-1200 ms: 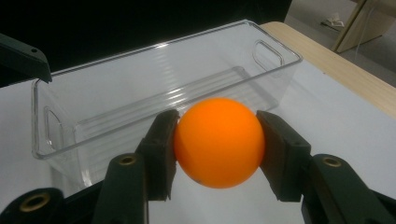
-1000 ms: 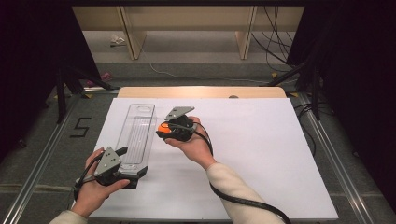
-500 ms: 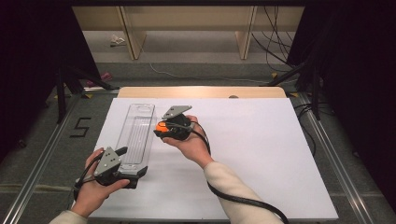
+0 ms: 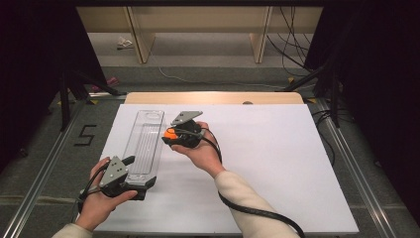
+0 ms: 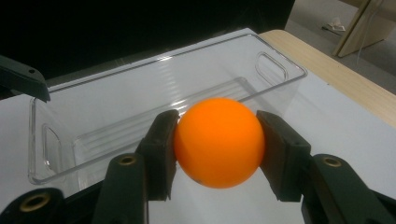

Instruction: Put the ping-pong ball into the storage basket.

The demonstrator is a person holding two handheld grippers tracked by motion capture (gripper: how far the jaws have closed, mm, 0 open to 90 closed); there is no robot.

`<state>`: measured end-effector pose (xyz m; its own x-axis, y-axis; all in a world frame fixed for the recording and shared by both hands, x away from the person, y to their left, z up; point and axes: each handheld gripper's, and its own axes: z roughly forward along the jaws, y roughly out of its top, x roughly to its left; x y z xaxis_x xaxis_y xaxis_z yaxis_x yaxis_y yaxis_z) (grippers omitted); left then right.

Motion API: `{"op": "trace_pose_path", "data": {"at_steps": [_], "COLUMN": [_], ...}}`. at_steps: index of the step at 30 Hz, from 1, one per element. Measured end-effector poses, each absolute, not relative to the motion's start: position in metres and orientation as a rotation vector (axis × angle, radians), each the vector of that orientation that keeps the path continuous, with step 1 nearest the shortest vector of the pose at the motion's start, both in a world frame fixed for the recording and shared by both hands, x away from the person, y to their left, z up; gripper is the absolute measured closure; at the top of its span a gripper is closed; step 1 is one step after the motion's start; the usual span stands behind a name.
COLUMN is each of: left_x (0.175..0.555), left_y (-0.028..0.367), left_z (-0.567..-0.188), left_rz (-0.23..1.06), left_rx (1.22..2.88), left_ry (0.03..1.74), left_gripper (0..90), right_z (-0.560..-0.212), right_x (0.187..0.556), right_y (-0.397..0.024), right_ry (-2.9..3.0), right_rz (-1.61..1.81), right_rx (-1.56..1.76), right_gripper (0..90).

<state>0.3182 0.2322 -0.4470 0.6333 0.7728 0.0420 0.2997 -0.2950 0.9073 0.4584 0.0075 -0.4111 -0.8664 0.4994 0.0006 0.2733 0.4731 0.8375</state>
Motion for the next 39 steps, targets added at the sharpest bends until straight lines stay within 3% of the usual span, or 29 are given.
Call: {"op": "trace_pose_path", "data": {"at_steps": [39], "left_x": [0.318], "left_y": [0.232], "left_z": [-0.446], "left_rz": [0.603], "left_rx": [1.868], "left_ry": [0.853], "left_gripper": [1.1], "right_z": [-0.410], "right_x": [0.463], "right_y": [0.024], "right_ry": [2.492], "right_rz": [1.337], "right_rx": [0.650], "right_gripper": [51.3]}}
